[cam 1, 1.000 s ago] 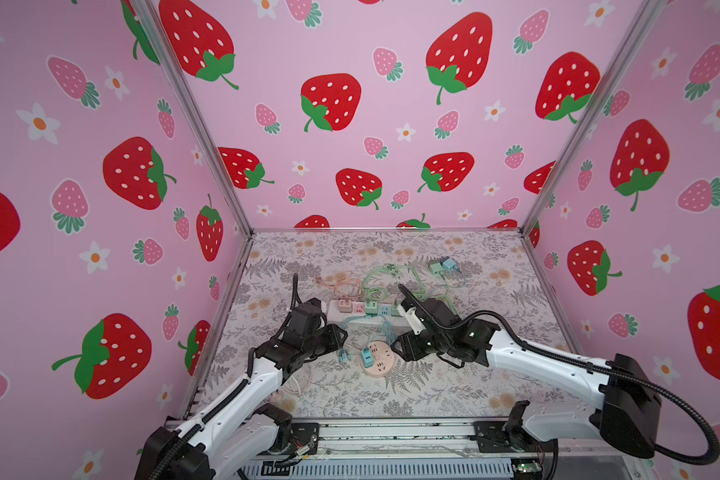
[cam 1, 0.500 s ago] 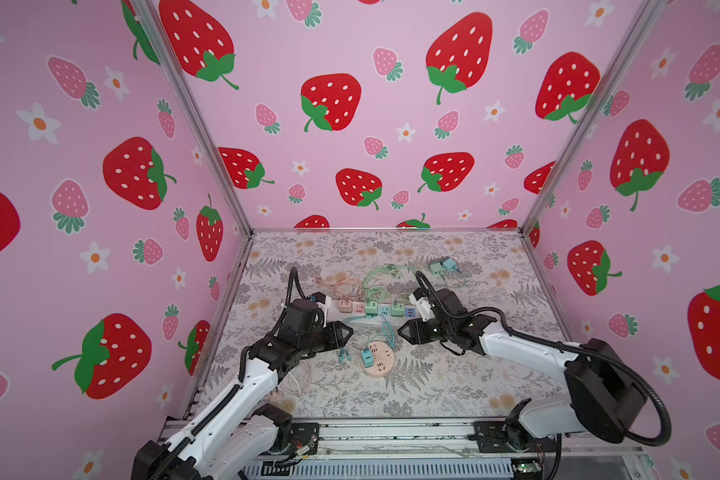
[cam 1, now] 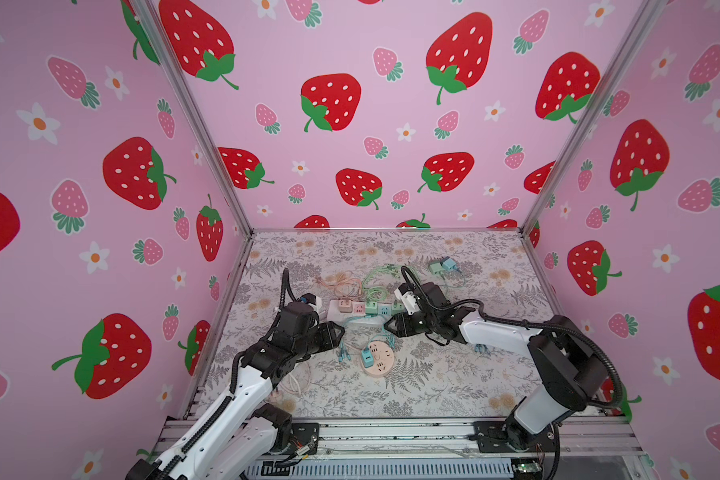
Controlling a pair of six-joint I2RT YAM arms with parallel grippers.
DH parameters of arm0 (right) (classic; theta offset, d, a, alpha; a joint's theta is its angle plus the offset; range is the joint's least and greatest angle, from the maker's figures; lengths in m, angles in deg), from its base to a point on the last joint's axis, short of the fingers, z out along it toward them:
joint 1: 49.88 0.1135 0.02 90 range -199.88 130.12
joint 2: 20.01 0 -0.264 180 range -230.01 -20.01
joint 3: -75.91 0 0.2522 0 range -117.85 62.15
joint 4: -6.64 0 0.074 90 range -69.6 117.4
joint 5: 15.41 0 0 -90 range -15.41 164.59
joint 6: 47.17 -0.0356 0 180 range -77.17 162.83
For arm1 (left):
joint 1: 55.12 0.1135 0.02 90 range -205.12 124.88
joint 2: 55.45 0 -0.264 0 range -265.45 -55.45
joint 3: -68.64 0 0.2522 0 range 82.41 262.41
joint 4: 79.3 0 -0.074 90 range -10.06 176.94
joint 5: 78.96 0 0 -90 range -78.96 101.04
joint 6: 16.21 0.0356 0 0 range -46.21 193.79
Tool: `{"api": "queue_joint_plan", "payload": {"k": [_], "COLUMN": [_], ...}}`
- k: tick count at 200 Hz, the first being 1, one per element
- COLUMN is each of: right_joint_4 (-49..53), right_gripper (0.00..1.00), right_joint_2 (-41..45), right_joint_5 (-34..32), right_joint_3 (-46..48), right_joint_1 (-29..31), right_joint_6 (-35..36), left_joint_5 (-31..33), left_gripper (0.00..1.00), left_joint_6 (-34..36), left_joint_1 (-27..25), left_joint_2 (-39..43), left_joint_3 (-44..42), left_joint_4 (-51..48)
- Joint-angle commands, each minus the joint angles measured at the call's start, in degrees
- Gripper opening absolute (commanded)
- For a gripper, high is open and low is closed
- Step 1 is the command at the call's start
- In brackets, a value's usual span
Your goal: Insert the plug
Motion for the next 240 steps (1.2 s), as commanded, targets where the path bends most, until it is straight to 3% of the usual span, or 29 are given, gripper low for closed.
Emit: {"api": "queue_joint_plan", "payload": {"k": [1,21,50,92,116,190,240], "right_joint_4": [-0.59,1.66,3.63,5.56,6.59,12.29,13.57], "right_gripper": [0.52,0.52,0.40,0.11,0.00,0.00,0.00], "right_joint_2": [-2.20,-4.37,-6.06,-5.68,-4.62,-3.62,-10.49], "right_joint_5": [0.45,-0.65,-1.40,-1.75,-1.11,-2.65,0.22], "right_joint_3": [-2.79,-5.13,-6.91,-8.36,-10.04,-22.82,-32.03], "right_joint_1": [0.91,1.79,3.04,4.03,4.80,8.24,10.80], "right_joint_6": [-0.21,0.38,1.19,3.57,6.41,15.64,20.87], "left_joint_5": [1.21,1.07,0.21,-0.72,-0.85,5.19,12.60], "left_gripper": [0.46,0.46,0.47,0.47,0.47,0.47,0.48], "left_joint_6": [-0.36,-0.27,-0.03,0.26,0.34,-1.89,-3.17], "left_joint_1": [0.31,0.41,0.53,0.76,1.06,4.48,5.49], "left_joint_2": [0.24,0.20,-1.03,-2.63,-3.07,0.94,7.52], "left_joint_3": [0.18,-0.12,-0.50,-0.73,-0.55,-0.79,-0.86], "left_joint_4": [-0.89,-0.55,0.37,1.99,2.50,-2.75,-8.63]}}
